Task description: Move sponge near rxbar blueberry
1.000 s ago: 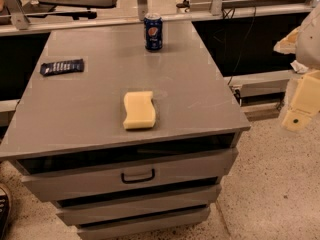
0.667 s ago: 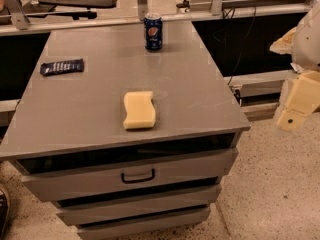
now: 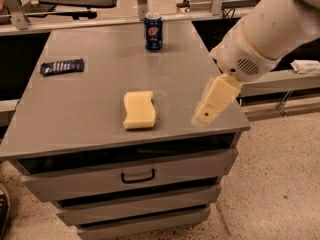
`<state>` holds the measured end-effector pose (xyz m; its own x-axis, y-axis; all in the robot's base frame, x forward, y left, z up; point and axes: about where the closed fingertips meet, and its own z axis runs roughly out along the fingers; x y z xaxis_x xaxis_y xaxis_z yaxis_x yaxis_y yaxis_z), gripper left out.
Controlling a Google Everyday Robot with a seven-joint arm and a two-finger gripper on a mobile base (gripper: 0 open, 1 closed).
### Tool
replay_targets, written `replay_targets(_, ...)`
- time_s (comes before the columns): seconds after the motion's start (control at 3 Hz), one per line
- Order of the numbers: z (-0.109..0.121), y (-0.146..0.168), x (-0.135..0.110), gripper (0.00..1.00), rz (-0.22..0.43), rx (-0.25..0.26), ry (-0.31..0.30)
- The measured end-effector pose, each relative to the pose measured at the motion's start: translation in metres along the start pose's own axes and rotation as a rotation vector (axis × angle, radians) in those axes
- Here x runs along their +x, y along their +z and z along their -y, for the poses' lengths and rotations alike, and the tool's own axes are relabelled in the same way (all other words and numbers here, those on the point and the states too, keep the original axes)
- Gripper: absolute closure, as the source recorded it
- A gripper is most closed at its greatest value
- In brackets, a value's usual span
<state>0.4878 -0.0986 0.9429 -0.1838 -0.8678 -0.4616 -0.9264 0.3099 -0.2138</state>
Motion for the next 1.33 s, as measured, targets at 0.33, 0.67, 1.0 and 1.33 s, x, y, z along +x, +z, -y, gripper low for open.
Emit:
replay_targets(0.33,-0.005,0.049,-0.052,0.0,0.118,-0.015,0.016)
replay_targets(0.67,-0.011,0.091,-0.08,0.0,0.193,-0.026,0.038)
replay_targets(1.0,-0.019,0.121,-0.09,0.0,0.227,-0.041,0.064)
replay_targets(1.33,-0.025,0.144,-0.092,0.0,0.241,-0.05,0.081)
